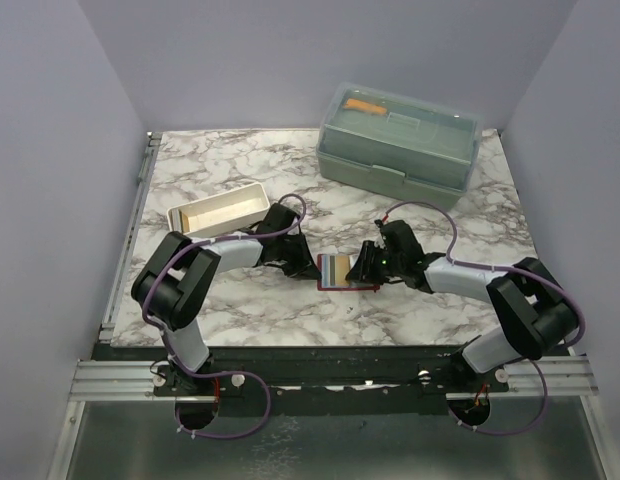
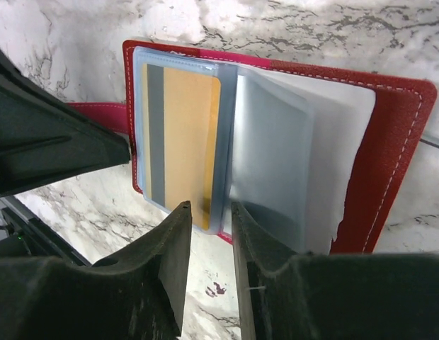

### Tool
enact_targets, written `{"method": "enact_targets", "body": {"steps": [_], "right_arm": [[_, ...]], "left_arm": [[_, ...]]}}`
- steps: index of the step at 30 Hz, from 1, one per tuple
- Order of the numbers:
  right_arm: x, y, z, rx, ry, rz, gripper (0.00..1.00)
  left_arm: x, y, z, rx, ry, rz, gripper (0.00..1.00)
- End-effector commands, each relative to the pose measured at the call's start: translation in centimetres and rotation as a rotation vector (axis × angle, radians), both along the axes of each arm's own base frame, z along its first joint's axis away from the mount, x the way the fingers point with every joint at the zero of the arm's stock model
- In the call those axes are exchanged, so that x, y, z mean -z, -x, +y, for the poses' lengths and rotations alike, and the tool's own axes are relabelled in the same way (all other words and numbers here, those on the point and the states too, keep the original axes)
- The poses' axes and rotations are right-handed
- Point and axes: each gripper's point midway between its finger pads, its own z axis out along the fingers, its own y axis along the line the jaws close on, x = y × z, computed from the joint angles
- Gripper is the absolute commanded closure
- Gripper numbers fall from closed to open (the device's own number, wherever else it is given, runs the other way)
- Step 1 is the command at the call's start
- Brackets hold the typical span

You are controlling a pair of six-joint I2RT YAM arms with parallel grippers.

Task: Put the credit cards into the card holder
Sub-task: Insert the credit card into the card holder.

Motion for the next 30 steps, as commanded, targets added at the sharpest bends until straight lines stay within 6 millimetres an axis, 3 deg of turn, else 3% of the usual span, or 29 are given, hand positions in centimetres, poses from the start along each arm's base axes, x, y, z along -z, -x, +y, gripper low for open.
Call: {"method": "enact_targets", "body": {"steps": [1,6,14,30], "right_arm": [[1.2,0.5,-0.3,0.016,0.030,0.039,0.71],[1.8,-0.1,0.0,0.011,0.036,0.038,0.79],[3.1,0.6,-0.8,0.046,0.057,0.073,0.99],[3.5,0.8,-0.7,0.050,0.046,0.086,1.00]], "left_arm": [[-1.4,-0.3,0.8,-0.017,0.000,-0.040,0.87],[-2.4,-0.3,0.1,0.000,0.045,-0.038,0.86],[-3.4,-0.8,-1.4,0.007,0.140,-0.039,0.81],[-3.4,-0.8,-2.4,0.016,0.198,-0.039,0.71]]}}
